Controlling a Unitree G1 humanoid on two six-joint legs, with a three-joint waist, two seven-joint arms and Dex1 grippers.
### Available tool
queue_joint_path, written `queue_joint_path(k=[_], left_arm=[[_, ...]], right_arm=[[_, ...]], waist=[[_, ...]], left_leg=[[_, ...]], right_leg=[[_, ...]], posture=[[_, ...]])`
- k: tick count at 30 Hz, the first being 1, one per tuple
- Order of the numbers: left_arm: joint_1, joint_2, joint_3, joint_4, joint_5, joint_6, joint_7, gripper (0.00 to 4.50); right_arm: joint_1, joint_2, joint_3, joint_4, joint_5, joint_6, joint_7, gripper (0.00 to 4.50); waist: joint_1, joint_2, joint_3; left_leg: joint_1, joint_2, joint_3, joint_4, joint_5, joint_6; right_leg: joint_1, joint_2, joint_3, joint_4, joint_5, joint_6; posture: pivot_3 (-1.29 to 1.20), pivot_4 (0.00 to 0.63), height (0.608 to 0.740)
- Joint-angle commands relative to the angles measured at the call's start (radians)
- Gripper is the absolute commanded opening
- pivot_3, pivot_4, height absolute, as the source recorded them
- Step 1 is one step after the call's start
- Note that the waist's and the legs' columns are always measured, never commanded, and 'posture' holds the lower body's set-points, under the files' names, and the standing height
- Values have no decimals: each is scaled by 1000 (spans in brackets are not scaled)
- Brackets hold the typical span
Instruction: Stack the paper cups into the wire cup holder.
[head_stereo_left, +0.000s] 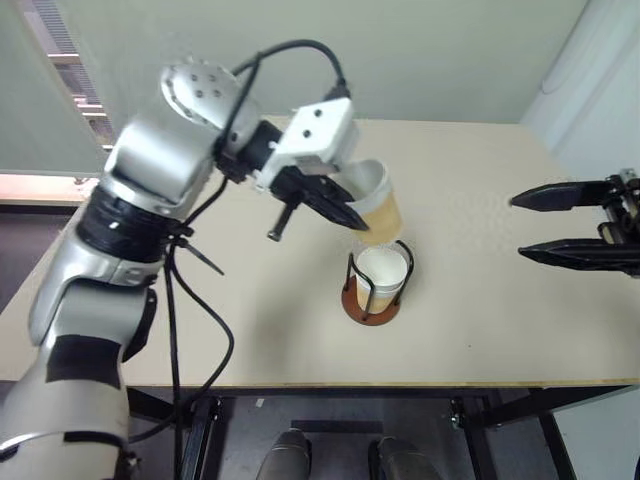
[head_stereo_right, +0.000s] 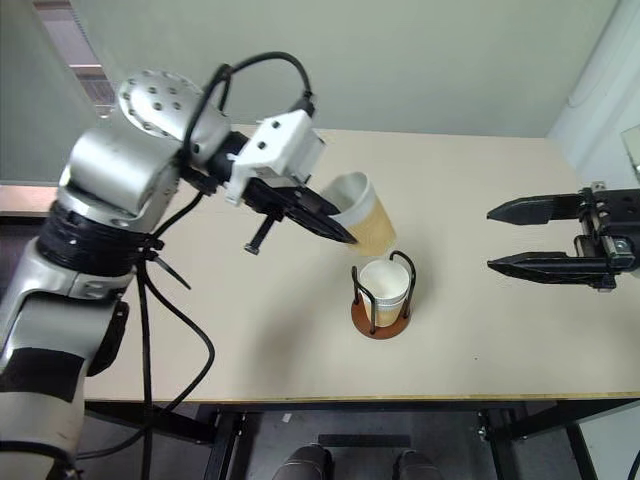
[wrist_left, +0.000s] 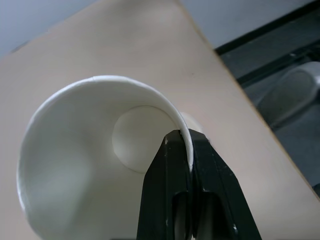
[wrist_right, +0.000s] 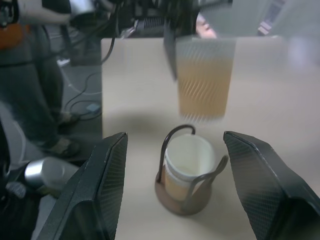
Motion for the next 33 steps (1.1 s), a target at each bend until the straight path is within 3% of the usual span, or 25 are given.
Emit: queue_joint_path(k=[1, 10, 22, 28, 31, 33], left_arm=[[-33, -49, -46, 73, 44, -105, -40, 17], [-35, -121, -135, 158, 92, -208, -40, 17], [-46, -69, -201, 121, 81, -240, -40, 17], [-40, -107, -187, 131, 100, -235, -40, 17], [-49, -113, -184, 125, 94, -223, -40, 634], [-61, -109, -185, 126, 81, -221, -40, 1291]], right_arm=[[25, -20, -82, -43, 42, 18, -48, 3165], [87, -40, -131, -63, 73, 22, -95, 3165], [88, -47, -95, -42, 60, -21, -99, 3165], [83, -50, -71, -38, 57, -33, -105, 3165], [86, -61, -66, -34, 56, -32, -95, 3165], [85, -69, -60, -29, 56, -33, -86, 3165]], waist=[[1, 0, 0], [7, 0, 0], [8, 0, 0], [9, 0, 0], [10, 0, 0], [11, 0, 0]], left_leg=[[0, 0, 0, 0, 0, 0], [-2, -1, 0, 0, -3, 2], [-2, -10, 0, 1, -5, 5], [-2, -11, 0, 1, -5, 6], [-2, -12, 0, 2, -5, 6], [-2, -12, 0, 2, -6, 6]], right_leg=[[0, 0, 0, 0, 0, 0], [0, 0, 0, -1, 0, 5], [1, -5, 0, -1, -3, 13], [1, -5, 0, -1, -3, 13], [2, -6, 1, -1, -3, 14], [2, -6, 1, -1, -3, 14]], posture=[[0, 150, 740], [0, 150, 740], [0, 150, 740], [0, 150, 740], [0, 150, 740], [0, 150, 740]])
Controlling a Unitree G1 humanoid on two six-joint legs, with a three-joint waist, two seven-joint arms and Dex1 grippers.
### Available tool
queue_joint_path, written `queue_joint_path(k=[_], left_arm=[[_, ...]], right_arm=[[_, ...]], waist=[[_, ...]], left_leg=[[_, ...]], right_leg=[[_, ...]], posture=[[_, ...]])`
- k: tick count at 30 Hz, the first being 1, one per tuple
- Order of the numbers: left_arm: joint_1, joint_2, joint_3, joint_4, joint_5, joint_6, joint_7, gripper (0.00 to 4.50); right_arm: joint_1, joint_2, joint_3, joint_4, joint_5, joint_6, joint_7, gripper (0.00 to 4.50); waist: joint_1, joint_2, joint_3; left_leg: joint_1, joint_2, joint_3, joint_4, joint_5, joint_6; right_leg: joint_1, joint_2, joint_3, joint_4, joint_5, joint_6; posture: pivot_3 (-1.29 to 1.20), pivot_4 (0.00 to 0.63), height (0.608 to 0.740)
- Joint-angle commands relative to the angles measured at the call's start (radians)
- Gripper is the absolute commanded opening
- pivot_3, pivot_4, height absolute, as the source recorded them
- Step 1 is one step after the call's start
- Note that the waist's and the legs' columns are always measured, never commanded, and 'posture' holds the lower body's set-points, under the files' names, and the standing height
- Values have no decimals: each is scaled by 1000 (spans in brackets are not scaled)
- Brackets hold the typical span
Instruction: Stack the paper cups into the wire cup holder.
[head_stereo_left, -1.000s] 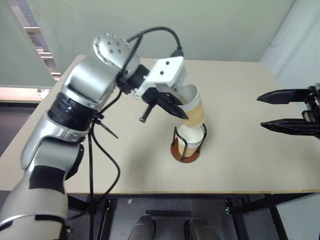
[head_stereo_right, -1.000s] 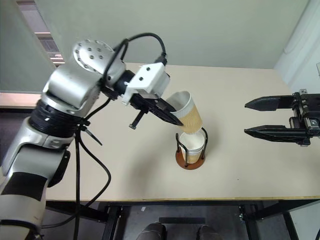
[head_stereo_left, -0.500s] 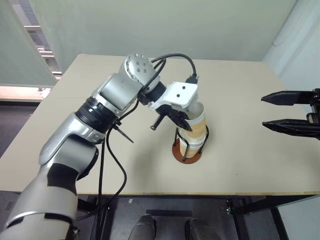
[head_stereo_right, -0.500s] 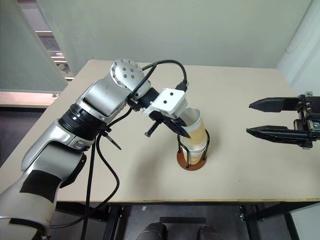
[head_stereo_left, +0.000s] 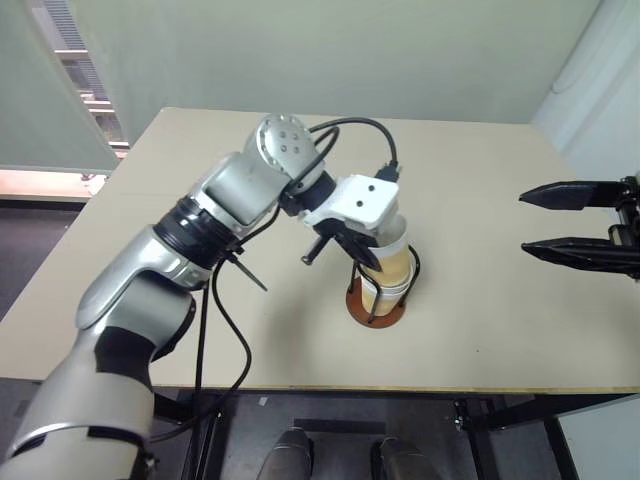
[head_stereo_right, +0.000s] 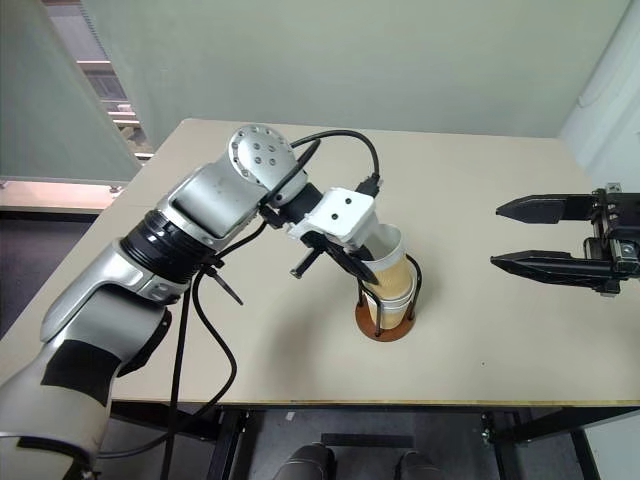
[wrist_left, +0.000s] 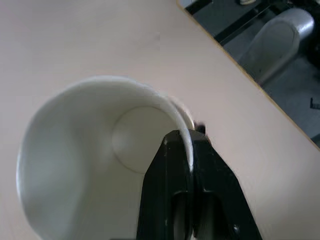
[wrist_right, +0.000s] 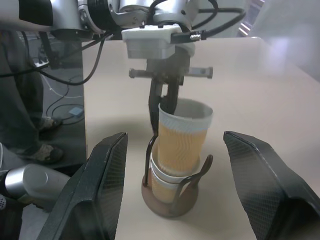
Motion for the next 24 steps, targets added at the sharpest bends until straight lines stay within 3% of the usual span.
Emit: queue_joint_path(k=[1, 6, 10, 16, 21, 24], left_arm=[[-56, 11, 31, -19, -23, 3, -40, 1646], [-82, 5, 95, 26, -13, 13, -40, 3356], [-52, 50, 230, 6, -43, 84, 7, 4439], [80, 252, 511, -41, -65, 264, 186, 4439], [411, 432, 735, -208, -50, 422, 385, 4439], [628, 487, 859, -352, -81, 504, 446, 4439]], right_arm=[[-13, -36, -5, 5, 1, -16, 13, 3165], [25, -90, 32, 29, -74, -79, 90, 3165], [-2, -101, 87, 60, -106, -123, 111, 3165], [-35, -76, 190, 103, -145, -164, 128, 3165], [-135, -30, 335, 194, -220, -226, 178, 3165], [-229, 19, 421, 243, -264, -249, 209, 3165]], waist=[[0, 0, 0], [1, 0, 0], [0, 0, 0], [-21, 2, -1], [-26, 3, -1], [-28, 3, -1]], left_leg=[[0, 0, 0, 0, 0, 0], [0, -1, 0, 0, 0, 0], [0, -1, 0, 0, -1, 1], [1, 0, 2, -2, -1, 1], [2, 0, 2, -3, 0, 0], [3, 1, 2, -2, 0, -1]], right_leg=[[0, 0, 0, 0, 0, 0], [0, 0, 0, 0, -1, 1], [0, 0, 0, 0, -1, 1], [-1, 1, 0, 0, -1, 1], [-2, 1, 0, 0, -2, 0], [-3, 1, 0, 1, -1, -1]], posture=[[0, 150, 740], [0, 150, 740], [0, 150, 740], [0, 150, 740], [0, 150, 740], [0, 150, 740]])
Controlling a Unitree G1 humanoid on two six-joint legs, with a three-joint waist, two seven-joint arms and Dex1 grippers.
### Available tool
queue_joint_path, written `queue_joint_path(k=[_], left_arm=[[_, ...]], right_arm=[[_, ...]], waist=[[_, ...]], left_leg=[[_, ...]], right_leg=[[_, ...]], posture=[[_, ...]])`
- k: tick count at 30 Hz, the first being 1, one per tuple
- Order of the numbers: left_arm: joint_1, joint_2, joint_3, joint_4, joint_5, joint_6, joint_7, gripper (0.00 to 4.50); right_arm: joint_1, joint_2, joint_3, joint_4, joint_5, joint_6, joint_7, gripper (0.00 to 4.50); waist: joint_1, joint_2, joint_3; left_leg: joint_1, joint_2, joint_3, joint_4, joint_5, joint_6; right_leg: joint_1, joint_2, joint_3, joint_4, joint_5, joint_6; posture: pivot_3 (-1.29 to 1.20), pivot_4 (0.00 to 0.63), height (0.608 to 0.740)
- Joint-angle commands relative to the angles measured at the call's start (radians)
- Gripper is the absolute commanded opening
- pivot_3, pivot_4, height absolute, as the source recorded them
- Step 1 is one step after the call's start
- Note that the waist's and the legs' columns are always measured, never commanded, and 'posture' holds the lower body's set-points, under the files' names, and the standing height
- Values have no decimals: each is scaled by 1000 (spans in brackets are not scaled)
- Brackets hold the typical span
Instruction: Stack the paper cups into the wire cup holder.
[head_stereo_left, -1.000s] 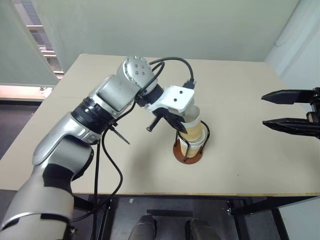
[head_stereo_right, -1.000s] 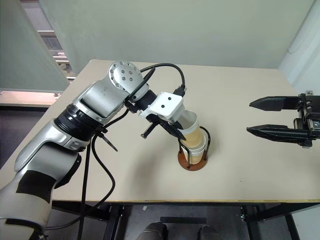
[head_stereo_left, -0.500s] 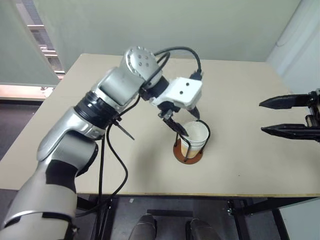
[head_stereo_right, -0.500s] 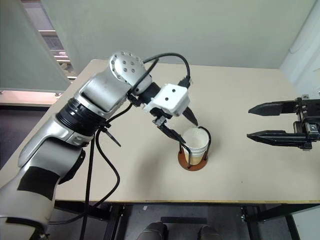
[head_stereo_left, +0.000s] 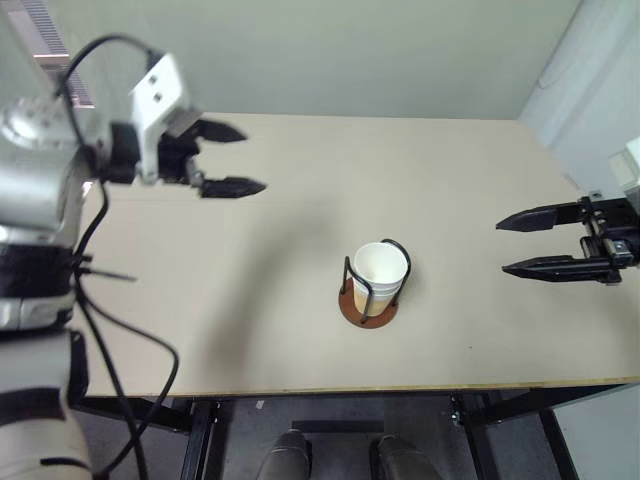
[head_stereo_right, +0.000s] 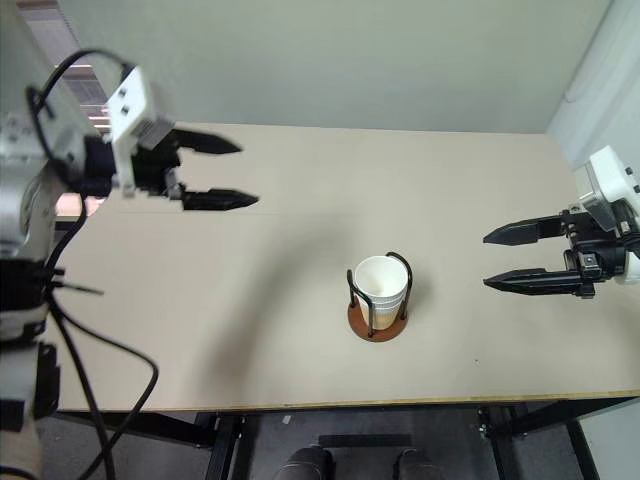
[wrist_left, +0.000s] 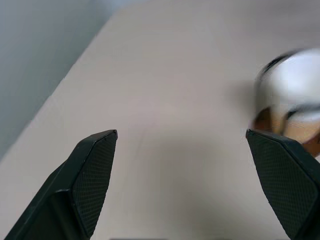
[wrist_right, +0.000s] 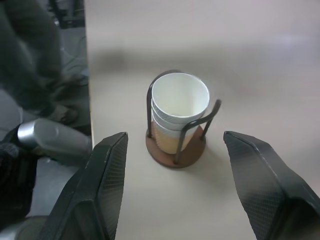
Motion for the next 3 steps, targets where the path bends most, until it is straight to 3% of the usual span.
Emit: queue_joint_path(k=[1, 3], left_arm=[[150, 50, 148, -180, -33, 86, 70, 4439], [213, 62, 198, -227, -56, 129, 93, 4439]], right_arm=[[-81, 27, 65, 40, -50, -38, 44, 3165], [-110, 35, 86, 67, -74, -49, 66, 3165]], waist=[[6, -1, 0], [10, -1, 0]], left_leg=[[0, 1, -1, 0, 1, -1], [0, 0, -3, 0, 2, -4]], right_leg=[[0, 0, 0, 0, 0, -1], [0, 1, -2, 1, 0, -4]], posture=[[0, 150, 740], [0, 150, 740]])
